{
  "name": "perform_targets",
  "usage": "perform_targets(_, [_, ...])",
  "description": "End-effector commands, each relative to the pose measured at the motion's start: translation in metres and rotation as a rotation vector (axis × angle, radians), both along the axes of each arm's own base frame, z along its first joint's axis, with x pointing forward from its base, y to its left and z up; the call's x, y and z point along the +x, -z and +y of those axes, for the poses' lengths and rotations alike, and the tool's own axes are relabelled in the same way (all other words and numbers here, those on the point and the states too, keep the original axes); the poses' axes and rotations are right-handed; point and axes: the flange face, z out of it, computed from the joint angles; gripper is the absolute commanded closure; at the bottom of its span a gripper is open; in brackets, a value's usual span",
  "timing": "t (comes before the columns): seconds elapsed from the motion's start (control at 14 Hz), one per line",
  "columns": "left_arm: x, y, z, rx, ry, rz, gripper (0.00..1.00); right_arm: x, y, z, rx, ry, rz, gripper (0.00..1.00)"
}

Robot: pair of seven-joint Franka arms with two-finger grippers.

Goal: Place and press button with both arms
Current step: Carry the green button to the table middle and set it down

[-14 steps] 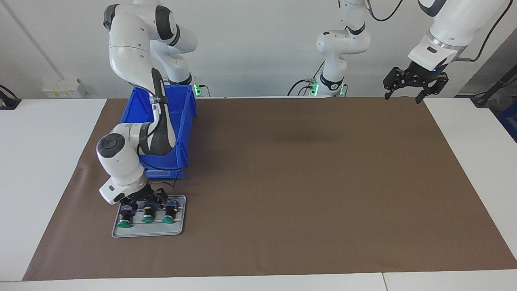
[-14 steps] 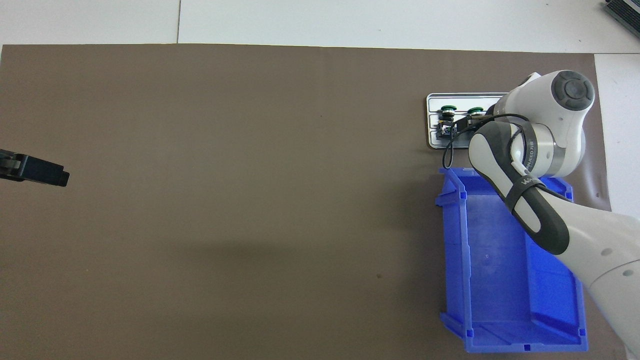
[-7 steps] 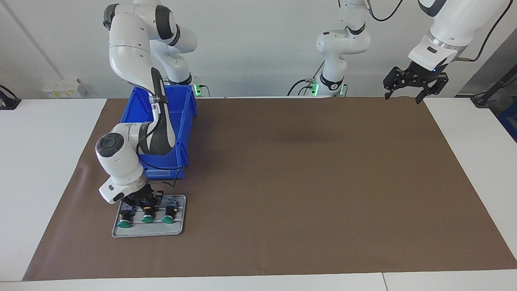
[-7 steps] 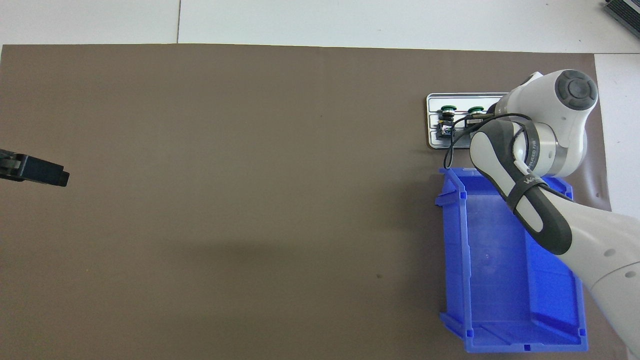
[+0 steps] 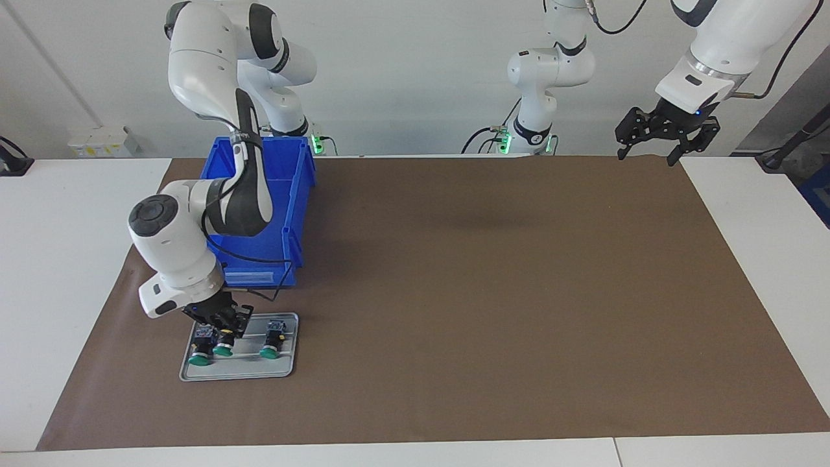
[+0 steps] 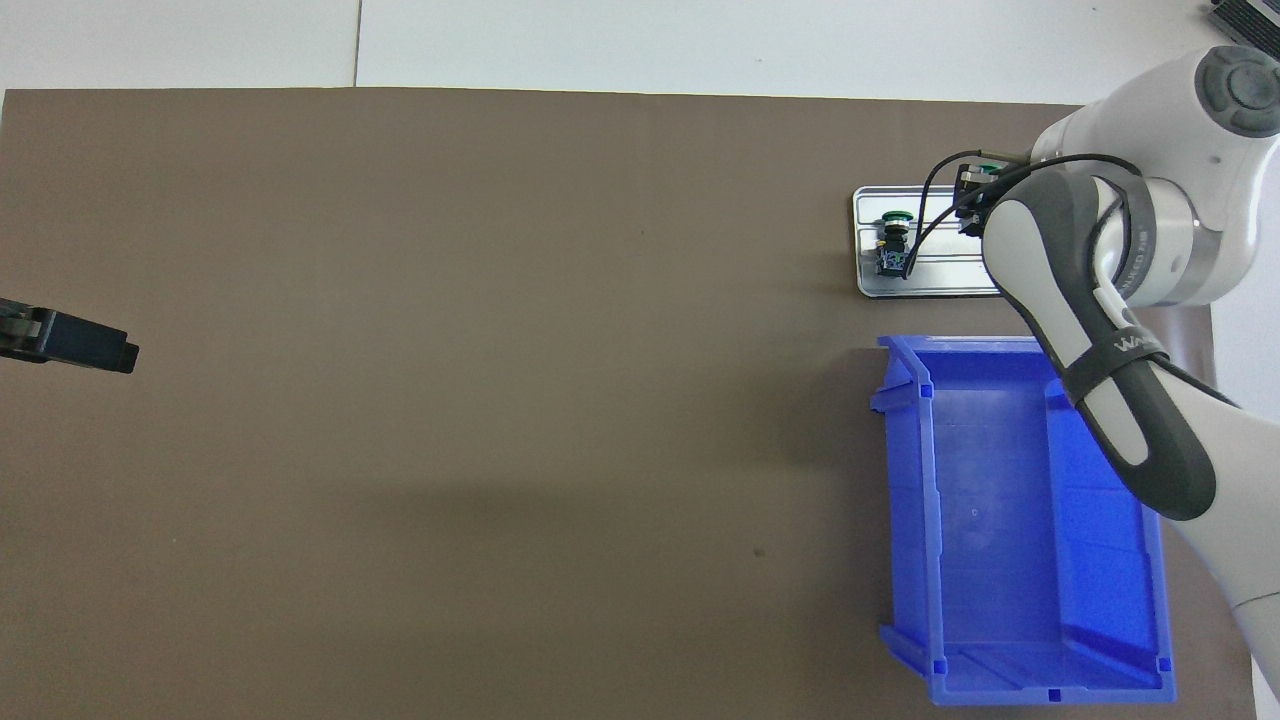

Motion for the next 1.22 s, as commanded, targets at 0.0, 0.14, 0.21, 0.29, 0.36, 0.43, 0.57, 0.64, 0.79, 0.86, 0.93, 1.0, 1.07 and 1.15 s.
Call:
perform_targets(0.0, [-0.007, -0.001, 0.001, 0.013, -0.011, -0.008, 0.0, 0.006, -0.029, 0.038, 0.031, 0.186, -0.018, 1.0])
perform_targets(0.14, [-0.006, -0.001, 0.001, 0.013, -0.011, -0.01, 0.0, -0.001, -0.03, 0.089, 0.035, 0.308, -0.012, 1.0])
perform_targets(0.21, [-0.006, -0.001, 0.001, 0.013, -0.009, -0.01, 0.0, -0.005, -0.03, 0.113, 0.048, 0.384, -0.01, 1.0])
perform_targets(0.29, [-0.006, -0.001, 0.001, 0.013, -0.011, -0.01, 0.0, -0.01, -0.035, 0.14, 0.076, 0.47, -0.022, 1.0])
perform_targets(0.36, [-0.006, -0.001, 0.001, 0.013, -0.011, -0.01, 0.0, -0.015, -0.035, 0.162, 0.093, 0.532, -0.021, 1.0])
perform_targets(0.43, [-0.006, -0.001, 0.001, 0.013, -0.011, -0.01, 0.0, -0.021, -0.038, 0.187, 0.118, 0.599, -0.027, 1.0])
perform_targets(0.57, [-0.006, 0.0, 0.0, 0.013, -0.009, -0.007, 0.0, -0.035, -0.036, 0.234, 0.157, 0.733, -0.039, 1.0])
perform_targets(0.64, [-0.007, -0.001, 0.001, 0.013, -0.011, -0.008, 0.0, -0.045, -0.032, 0.26, 0.169, 0.801, -0.04, 1.0])
perform_targets(0.79, [-0.007, -0.001, 0.001, 0.013, -0.009, -0.008, 0.0, -0.065, -0.02, 0.3, 0.161, 0.926, -0.054, 1.0])
perform_targets(0.86, [-0.006, -0.001, 0.001, 0.013, -0.011, -0.01, 0.0, -0.078, -0.011, 0.327, 0.154, 0.965, -0.06, 1.0])
perform_targets(0.93, [-0.006, -0.001, 0.001, 0.013, -0.011, -0.01, 0.0, -0.09, 0.007, 0.353, 0.135, 1.002, -0.067, 1.0])
perform_targets(1.0, [-0.006, -0.001, 0.001, 0.013, -0.009, -0.01, 0.0, -0.1, 0.029, 0.376, 0.106, 1.031, -0.087, 1.0])
perform_targets(1.07, [-0.006, 0.0, 0.001, 0.013, -0.011, -0.008, 0.0, -0.108, 0.039, 0.389, 0.105, 1.057, -0.095, 1.0])
perform_targets(1.15, [-0.007, -0.001, 0.001, 0.013, -0.009, -0.008, 0.0, -0.118, 0.047, 0.402, 0.109, 1.078, -0.089, 1.0])
